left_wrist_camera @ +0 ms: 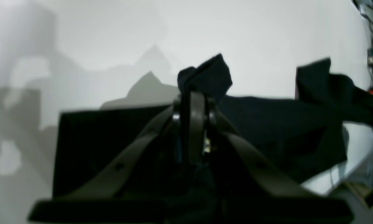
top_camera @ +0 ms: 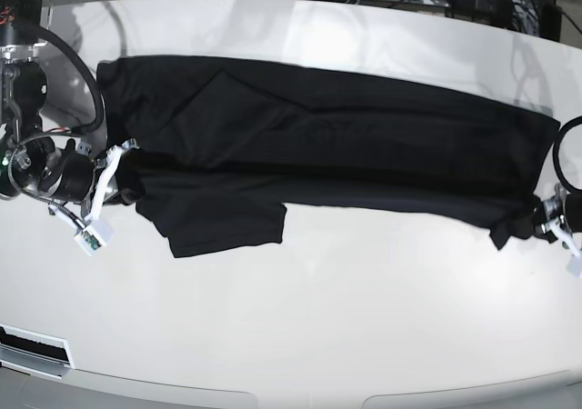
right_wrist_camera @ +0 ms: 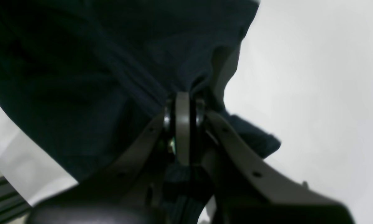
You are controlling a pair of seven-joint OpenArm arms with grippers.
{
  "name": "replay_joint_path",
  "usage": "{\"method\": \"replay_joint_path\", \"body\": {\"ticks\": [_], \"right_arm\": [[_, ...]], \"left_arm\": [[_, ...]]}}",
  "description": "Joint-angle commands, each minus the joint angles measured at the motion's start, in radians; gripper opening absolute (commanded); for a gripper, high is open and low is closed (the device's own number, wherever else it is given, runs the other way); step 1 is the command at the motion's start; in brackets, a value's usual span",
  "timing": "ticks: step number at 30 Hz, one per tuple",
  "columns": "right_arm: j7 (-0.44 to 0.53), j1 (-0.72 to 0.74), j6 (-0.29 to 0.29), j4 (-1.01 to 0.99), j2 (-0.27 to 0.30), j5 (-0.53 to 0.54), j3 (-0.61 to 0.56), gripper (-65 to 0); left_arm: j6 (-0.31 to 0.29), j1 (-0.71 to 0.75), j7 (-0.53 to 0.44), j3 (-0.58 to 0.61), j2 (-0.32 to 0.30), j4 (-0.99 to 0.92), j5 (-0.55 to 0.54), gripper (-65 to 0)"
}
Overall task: Layout the t-shirt on the table in an organized manner, then fold the t-shirt properly
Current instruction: 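Lift the shirt edge with both grippers and fold it over lengthwise, then grasp the hanging sleeve with the right gripper and tuck it onto the fold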
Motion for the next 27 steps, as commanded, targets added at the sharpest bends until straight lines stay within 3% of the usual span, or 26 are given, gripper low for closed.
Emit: {"method": "replay_joint_path", "body": {"ticks": [1, 5, 11, 12, 13, 15, 17, 19, 23, 25, 27], "right_arm": [[0.018, 0.015, 0.001, 0.017, 0.014, 0.016, 0.007, -65.0], [0.007, 0.006, 0.001, 0.017, 0.014, 0.016, 0.007, -65.0], [0.0, -0.02, 0.001, 0.017, 0.014, 0.015, 0.007, -65.0], [-0.014, -0.021, 0.001, 0.017, 0.015, 0.016, 0.007, -61.7], [-0.027, -0.021, 0.001, 0.017, 0.015, 0.013, 0.007, -52.9], [-0.049, -0.013, 0.001, 0.017, 0.016, 0.013, 0.007, -32.9], [-0.058, 0.007, 0.001, 0.02, 0.018, 0.018, 0.007, -22.3], [-0.046, 0.03, -0.029, 0.022, 0.017, 0.021, 0.007, -22.0], [0.084, 0.04, -0.138, 0.016, 0.011, 0.016, 0.006, -22.0], [0.111, 0.051, -0.196, -0.006, -0.009, 0.011, 0.006, -22.0], [0.11, 0.086, -0.211, -0.06, -0.048, 0.012, 0.006, -21.9]], "left_arm": [[-0.009, -0.028, 0.003, -0.004, -0.027, 0.014, -0.014, -65.0], [0.014, -0.026, 0.01, -0.004, -0.029, 0.014, 0.078, -65.0], [0.013, 0.033, -0.016, -0.004, -0.028, 0.014, 0.088, -65.0], [0.013, 0.047, -0.043, -0.004, -0.027, 0.014, 0.089, -65.0], [0.013, 0.06, -0.072, -0.004, -0.026, 0.014, 0.088, -60.7], [0.013, 0.082, -0.111, -0.004, -0.024, 0.014, 0.088, -42.9], [0.014, 0.1, -0.122, -0.004, -0.024, 0.014, 0.079, -29.2], [0.014, 0.117, -0.122, -0.004, -0.024, 0.014, 0.066, -27.3], [0.014, 0.154, -0.14, -0.004, -0.024, 0.014, 0.061, -27.3], [0.014, 0.161, -0.166, -0.004, -0.024, 0.014, 0.061, -27.3], [0.03, 0.159, -0.178, -0.004, -0.024, 0.014, 0.061, -27.3]]}}
